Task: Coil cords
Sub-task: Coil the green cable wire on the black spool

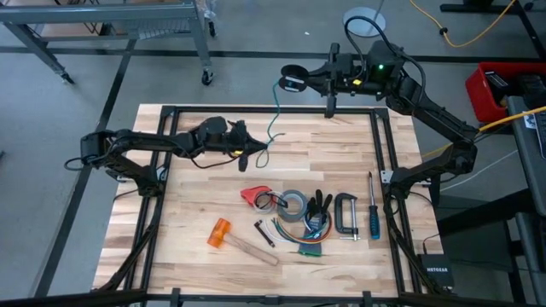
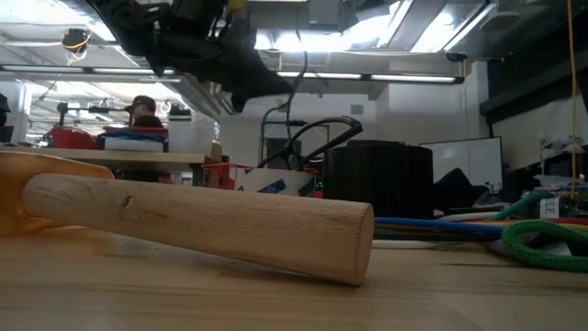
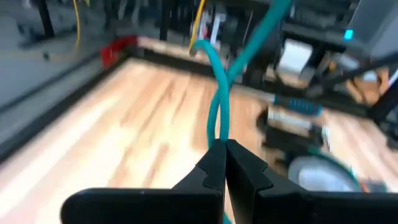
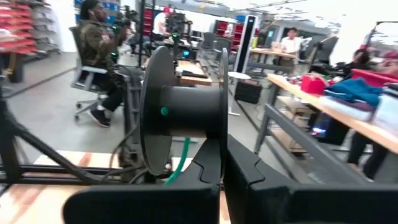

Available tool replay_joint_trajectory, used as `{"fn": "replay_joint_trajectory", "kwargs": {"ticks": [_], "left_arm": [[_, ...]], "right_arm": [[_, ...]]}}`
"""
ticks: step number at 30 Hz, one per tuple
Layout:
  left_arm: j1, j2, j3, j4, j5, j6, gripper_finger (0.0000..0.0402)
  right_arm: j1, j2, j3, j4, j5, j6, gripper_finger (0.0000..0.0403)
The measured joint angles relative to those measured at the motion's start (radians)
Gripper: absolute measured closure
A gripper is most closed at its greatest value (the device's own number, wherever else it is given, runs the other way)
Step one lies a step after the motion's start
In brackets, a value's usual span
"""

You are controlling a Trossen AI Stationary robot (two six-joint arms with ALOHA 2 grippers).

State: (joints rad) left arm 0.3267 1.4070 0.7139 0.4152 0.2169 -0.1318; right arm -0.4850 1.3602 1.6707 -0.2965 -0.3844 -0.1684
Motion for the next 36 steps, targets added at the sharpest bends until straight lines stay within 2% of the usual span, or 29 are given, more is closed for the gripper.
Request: {"fn": "replay_joint_trajectory", "kwargs": {"ticks": [10, 14, 17, 23, 28, 36], "left_arm": [[0.000, 0.000, 0.000, -0.369, -0.001, 0.008, 0.0401], [0.000, 0.000, 0.000, -0.479, 0.000, 0.008, 0.0401], [0.000, 0.000, 0.000, -0.523, -0.001, 0.008, 0.0401], [0.004, 0.000, 0.000, -0.441, -0.001, -0.003, 0.0401], [0.030, 0.000, 0.000, -0.281, -0.001, -0.038, 0.0393], [0.071, 0.000, 0.000, -0.040, -0.001, -0.076, 0.0312]], "right_arm": [[0.000, -0.002, 0.000, 0.008, 0.197, -0.081, 0.0401], [0.000, -0.002, 0.000, 0.006, 0.285, -0.106, 0.0401], [0.000, -0.002, 0.000, 0.005, 0.305, -0.117, 0.0401], [0.000, -0.002, 0.000, 0.002, 0.285, -0.120, 0.0401], [0.000, -0.002, 0.000, -0.015, 0.222, -0.118, 0.0401], [0.000, -0.002, 0.000, -0.084, 0.102, -0.079, 0.0401]]}}
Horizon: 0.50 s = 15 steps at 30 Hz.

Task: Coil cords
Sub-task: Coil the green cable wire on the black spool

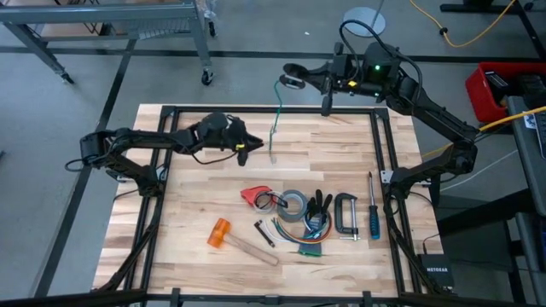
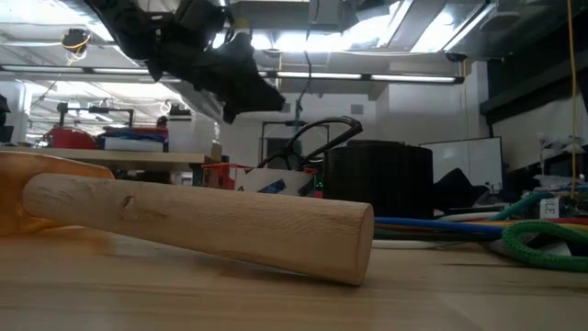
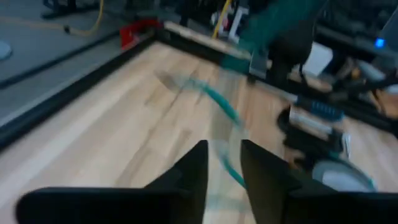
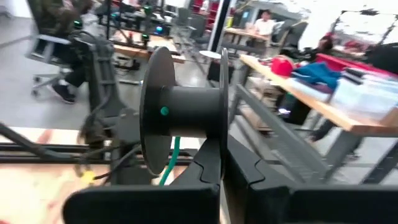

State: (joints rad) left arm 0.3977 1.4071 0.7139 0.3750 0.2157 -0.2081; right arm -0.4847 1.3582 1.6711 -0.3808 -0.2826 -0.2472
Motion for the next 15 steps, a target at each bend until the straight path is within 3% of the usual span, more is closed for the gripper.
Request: {"fn": "replay_joint_trajectory", "kwargs": {"ticks": [7, 15], "left_arm": [[0.010, 0.000, 0.000, 0.076, 0.002, -0.124, 0.0249], [-0.016, 0.000, 0.000, 0.097, 0.073, -0.229, 0.0250]], "right_arm": [[0.001, 0.000, 0.000, -0.004, -0.128, 0.035, 0.0401], [0.001, 0.000, 0.000, 0.025, -0.138, 0.037, 0.0401]]}}
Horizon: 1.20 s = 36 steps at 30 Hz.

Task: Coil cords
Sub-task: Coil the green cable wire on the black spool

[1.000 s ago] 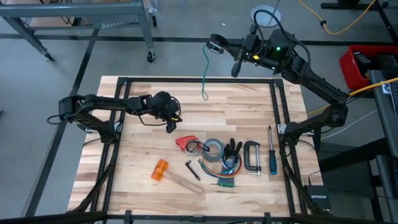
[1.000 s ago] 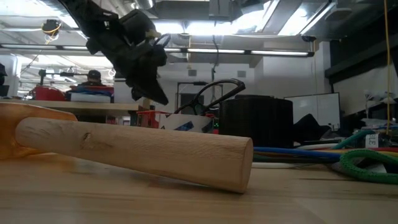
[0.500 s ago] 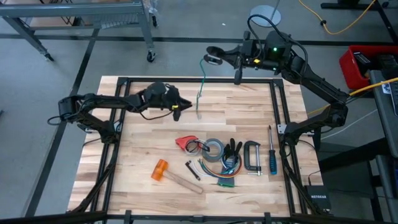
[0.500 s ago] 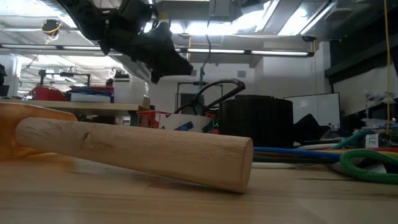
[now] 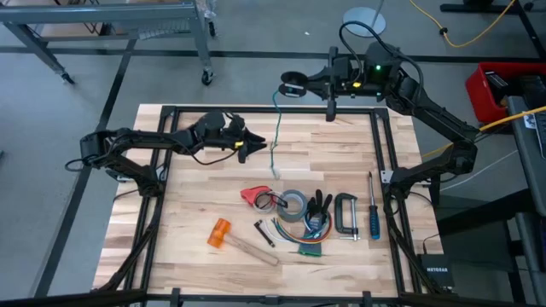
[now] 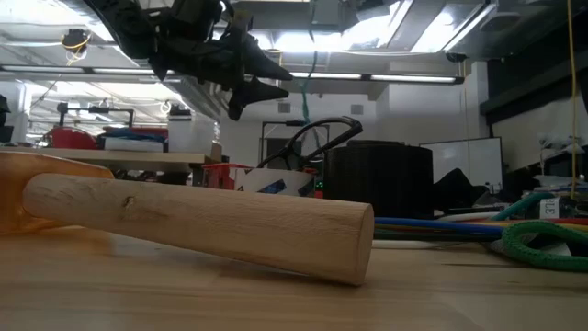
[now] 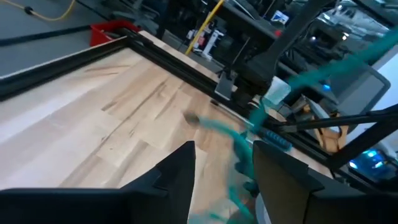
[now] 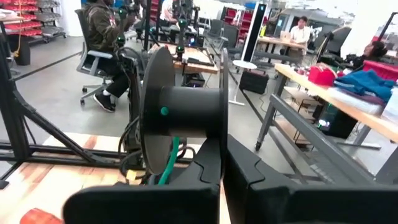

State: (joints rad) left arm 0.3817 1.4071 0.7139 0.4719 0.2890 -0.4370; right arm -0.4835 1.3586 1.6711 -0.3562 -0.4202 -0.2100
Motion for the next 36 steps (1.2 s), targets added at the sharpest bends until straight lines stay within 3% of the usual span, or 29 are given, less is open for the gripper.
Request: {"fn": "replay_joint_trajectory", "kwargs": {"ticks": [9, 20, 28, 36], "left_arm": [[-0.016, 0.000, 0.000, 0.021, -0.003, -0.078, 0.0253], [-0.013, 0.026, 0.000, 0.078, -0.092, -0.188, 0.0257], [-0.015, 0.125, 0.000, 0.183, -0.083, -0.297, 0.0261], [-0.016, 0.131, 0.000, 0.236, -0.039, -0.343, 0.0261]], "right_arm": [[0.000, 0.000, 0.000, 0.016, -0.001, -0.003, 0.0401], [0.000, 0.000, 0.000, 0.018, -0.029, -0.008, 0.0401], [0.000, 0.000, 0.000, 0.018, -0.033, -0.008, 0.0401], [0.000, 0.000, 0.000, 0.018, -0.032, -0.017, 0.0401]]}}
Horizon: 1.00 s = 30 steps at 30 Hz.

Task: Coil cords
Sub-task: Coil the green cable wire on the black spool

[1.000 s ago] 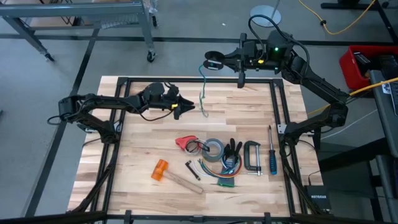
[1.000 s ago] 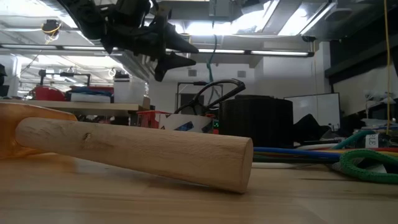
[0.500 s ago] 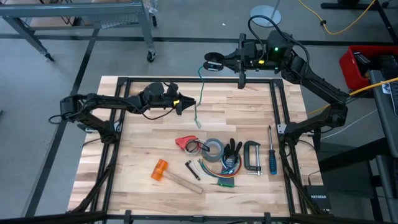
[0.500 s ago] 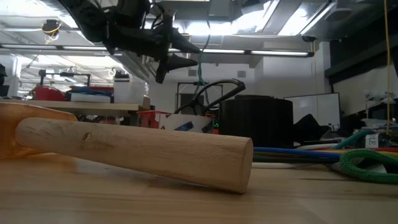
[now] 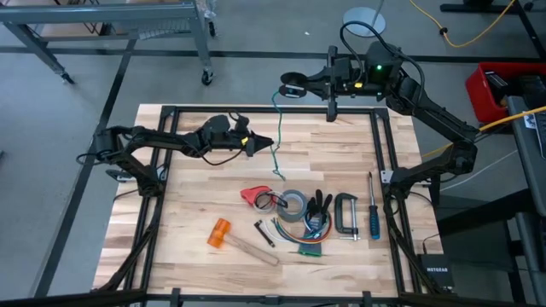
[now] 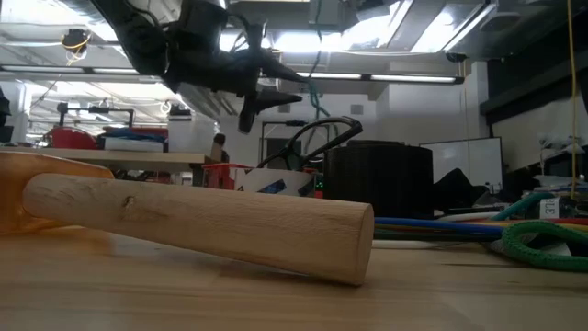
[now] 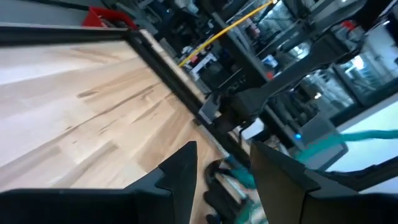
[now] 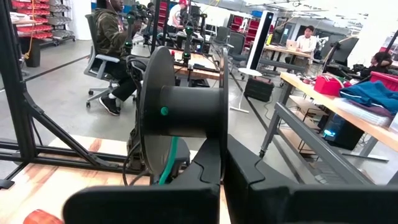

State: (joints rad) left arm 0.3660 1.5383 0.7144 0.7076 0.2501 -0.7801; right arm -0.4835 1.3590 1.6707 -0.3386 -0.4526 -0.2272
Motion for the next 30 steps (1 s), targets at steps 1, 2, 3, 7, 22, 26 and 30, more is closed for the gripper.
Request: {"fn": "replay_joint_trajectory", "kwargs": {"ticks": [1, 2, 3, 7, 22, 26, 30], "left_arm": [[0.000, 0.000, 0.000, 0.005, 0.001, -0.006, 0.0261], [0.000, 0.000, 0.000, 0.008, 0.002, -0.007, 0.0261], [0.000, 0.000, 0.000, 0.011, 0.006, -0.008, 0.0261], [0.000, 0.000, 0.000, 0.013, 0.024, -0.020, 0.0261], [0.000, 0.000, 0.000, 0.015, 0.024, -0.001, 0.0261], [0.000, 0.000, 0.000, 0.015, 0.024, 0.006, 0.0261], [-0.005, 0.000, 0.000, 0.015, 0.024, 0.053, 0.0275]], "right_arm": [[0.000, 0.000, 0.000, 0.000, 0.000, -0.007, 0.0401], [0.000, 0.000, 0.000, -0.001, 0.000, -0.011, 0.0401], [0.000, 0.000, 0.000, -0.001, 0.000, -0.012, 0.0401], [0.000, 0.000, 0.000, -0.001, 0.001, -0.014, 0.0401], [0.000, 0.000, 0.000, -0.001, 0.004, -0.014, 0.0401], [0.000, 0.000, 0.000, -0.001, 0.004, -0.014, 0.0401], [0.000, 0.000, 0.000, -0.001, 0.004, -0.014, 0.0401]]}}
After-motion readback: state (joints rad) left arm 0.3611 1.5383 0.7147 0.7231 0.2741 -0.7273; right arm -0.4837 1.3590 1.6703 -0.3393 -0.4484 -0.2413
